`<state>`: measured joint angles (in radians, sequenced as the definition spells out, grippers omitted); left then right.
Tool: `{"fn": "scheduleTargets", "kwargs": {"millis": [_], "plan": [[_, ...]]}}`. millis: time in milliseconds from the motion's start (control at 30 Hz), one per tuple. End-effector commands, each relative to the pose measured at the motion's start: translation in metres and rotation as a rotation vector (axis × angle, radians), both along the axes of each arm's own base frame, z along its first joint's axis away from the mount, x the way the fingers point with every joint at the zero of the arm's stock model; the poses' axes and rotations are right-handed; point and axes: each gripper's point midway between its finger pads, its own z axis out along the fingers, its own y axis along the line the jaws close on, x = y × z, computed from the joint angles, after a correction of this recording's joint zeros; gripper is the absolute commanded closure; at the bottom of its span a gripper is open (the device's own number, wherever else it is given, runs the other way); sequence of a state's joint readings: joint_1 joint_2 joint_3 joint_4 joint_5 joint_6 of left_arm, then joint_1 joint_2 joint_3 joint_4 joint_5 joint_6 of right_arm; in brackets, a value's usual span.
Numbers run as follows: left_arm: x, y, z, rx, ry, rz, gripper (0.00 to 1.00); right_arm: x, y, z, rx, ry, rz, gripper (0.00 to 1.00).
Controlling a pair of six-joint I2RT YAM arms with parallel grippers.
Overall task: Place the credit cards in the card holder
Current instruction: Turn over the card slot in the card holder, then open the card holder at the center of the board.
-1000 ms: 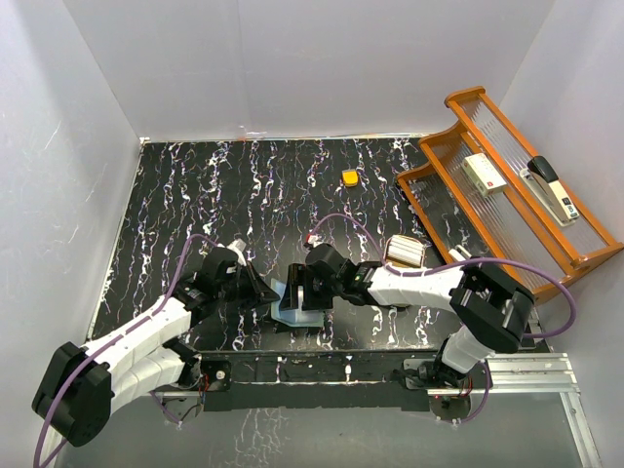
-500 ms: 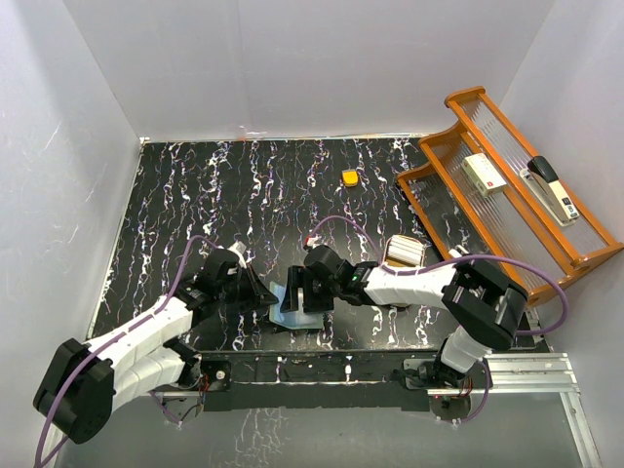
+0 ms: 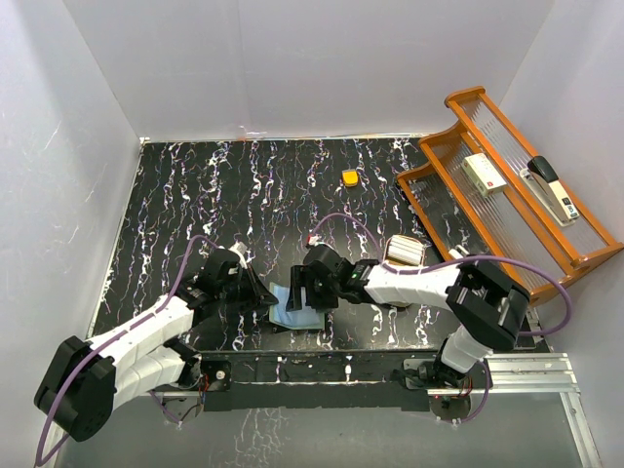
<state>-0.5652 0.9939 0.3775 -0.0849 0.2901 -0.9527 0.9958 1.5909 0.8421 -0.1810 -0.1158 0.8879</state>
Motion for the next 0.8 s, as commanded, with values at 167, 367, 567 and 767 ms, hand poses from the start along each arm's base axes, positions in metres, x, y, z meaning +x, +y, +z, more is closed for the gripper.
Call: {"fn": "scheduleTargets", "kwargs": {"millis": [167,367,567,767], "plan": [[0.0,0.003,-0.001,0.033,-0.008,-0.017,1.0,0.023,-0.023,0.04,-0.128,-0.149,-0.03,0.34],[0.001,0.004,0.0,0.032,-0.012,-0.012,1.0,0.026,-0.013,0.064,-0.056,-0.18,-0.024,0.38],[0.0,0.005,-0.001,0.036,-0.007,-0.012,1.0,0.013,0.008,0.052,0.06,-0.121,0.027,0.48],[0.002,0.002,0.004,0.023,-0.001,0.002,0.9,0.016,0.012,0.029,0.037,-0.102,0.022,0.71]]}}
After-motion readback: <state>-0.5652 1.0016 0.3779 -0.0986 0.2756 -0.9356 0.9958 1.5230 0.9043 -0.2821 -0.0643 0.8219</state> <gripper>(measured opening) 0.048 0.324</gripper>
